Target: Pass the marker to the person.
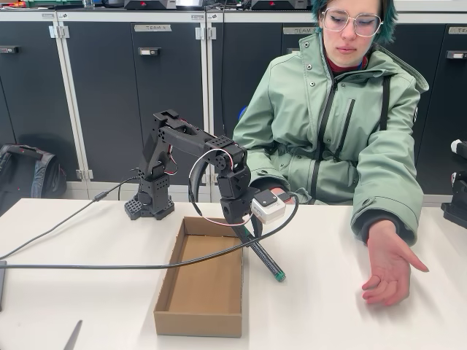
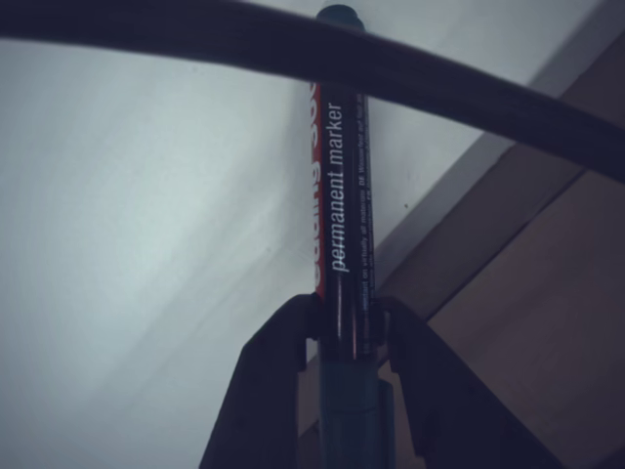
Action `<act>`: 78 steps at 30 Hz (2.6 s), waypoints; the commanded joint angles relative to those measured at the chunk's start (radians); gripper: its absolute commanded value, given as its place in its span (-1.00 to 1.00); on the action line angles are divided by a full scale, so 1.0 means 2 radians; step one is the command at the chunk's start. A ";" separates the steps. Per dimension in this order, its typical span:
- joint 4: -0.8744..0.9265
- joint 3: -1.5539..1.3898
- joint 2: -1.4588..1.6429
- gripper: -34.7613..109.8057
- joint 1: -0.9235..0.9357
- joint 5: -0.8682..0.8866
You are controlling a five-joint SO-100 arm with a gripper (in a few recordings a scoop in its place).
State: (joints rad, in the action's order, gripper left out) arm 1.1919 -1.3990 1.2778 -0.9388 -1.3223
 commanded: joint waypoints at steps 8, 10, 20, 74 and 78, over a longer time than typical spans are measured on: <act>-0.032 0.007 0.004 -0.59 0.005 0.029; -0.045 0.013 0.004 -0.59 0.005 0.034; -0.036 0.040 0.015 -0.59 -0.020 0.050; -0.179 0.005 0.298 -0.59 -0.048 0.143; -0.219 0.017 0.252 -0.59 -0.040 0.161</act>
State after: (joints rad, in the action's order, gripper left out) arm 0.8299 -1.4174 1.8162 -1.0247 -1.0155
